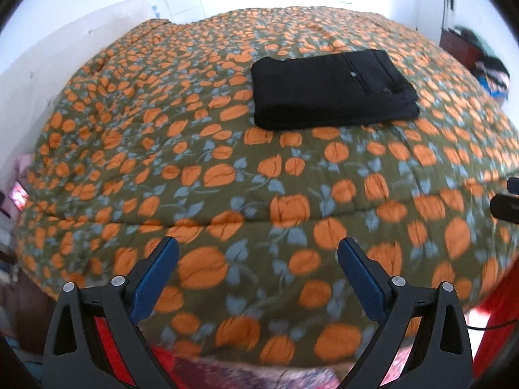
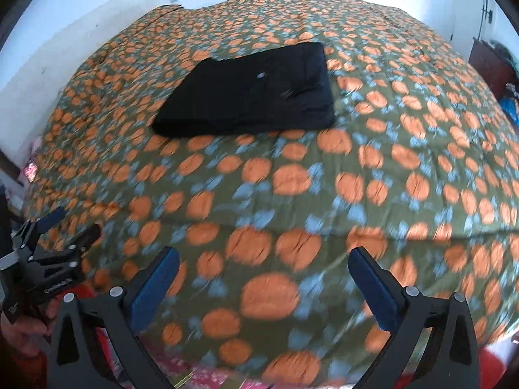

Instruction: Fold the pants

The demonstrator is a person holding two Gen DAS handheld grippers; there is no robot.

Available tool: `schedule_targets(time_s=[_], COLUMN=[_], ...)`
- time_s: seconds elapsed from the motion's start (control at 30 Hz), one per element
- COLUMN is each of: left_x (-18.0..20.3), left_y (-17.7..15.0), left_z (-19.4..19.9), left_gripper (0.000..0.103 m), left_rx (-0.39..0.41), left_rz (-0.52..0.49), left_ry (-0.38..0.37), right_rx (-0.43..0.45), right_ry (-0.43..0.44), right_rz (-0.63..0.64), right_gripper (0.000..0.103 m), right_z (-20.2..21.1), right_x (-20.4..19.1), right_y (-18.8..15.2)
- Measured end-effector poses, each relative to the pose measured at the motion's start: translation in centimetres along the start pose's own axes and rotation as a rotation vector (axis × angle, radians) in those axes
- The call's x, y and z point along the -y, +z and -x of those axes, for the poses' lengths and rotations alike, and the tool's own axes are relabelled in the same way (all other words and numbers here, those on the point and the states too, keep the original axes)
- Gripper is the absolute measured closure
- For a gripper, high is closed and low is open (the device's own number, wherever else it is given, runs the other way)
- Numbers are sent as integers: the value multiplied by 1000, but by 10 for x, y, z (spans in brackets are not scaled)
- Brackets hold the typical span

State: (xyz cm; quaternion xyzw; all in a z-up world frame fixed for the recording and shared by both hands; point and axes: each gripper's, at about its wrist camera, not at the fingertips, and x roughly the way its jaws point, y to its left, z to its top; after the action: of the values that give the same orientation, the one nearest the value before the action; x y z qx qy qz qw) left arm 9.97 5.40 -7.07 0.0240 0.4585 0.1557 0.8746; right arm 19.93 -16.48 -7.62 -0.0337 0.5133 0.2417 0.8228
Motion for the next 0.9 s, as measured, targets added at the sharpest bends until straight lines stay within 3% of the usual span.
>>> schedule_targets(time_s=[0.17,0.37,0.47,0.63,0.9], left_x=[-8,-11,-10,-5,-1], left_y=[4,21,21,19,19], left_z=[67,120,133,137,136], left_gripper=[4,4,4,4,4], left_rx=[89,3,12,32,33], left_rz=[16,53,104,111,101], left_ry=[-42,-110,-129,-115,-96], right_rx=[5,76,132,178,171], right_ry=[38,25,27,-6,-48], right_rz=[31,81,95,74,48], right_gripper=[0,0,0,0,0], right_z=[37,113,151,166,157], right_x=[-25,-48,-61,-67,-64], right_y=[-21,-16,-17,-24,-31])
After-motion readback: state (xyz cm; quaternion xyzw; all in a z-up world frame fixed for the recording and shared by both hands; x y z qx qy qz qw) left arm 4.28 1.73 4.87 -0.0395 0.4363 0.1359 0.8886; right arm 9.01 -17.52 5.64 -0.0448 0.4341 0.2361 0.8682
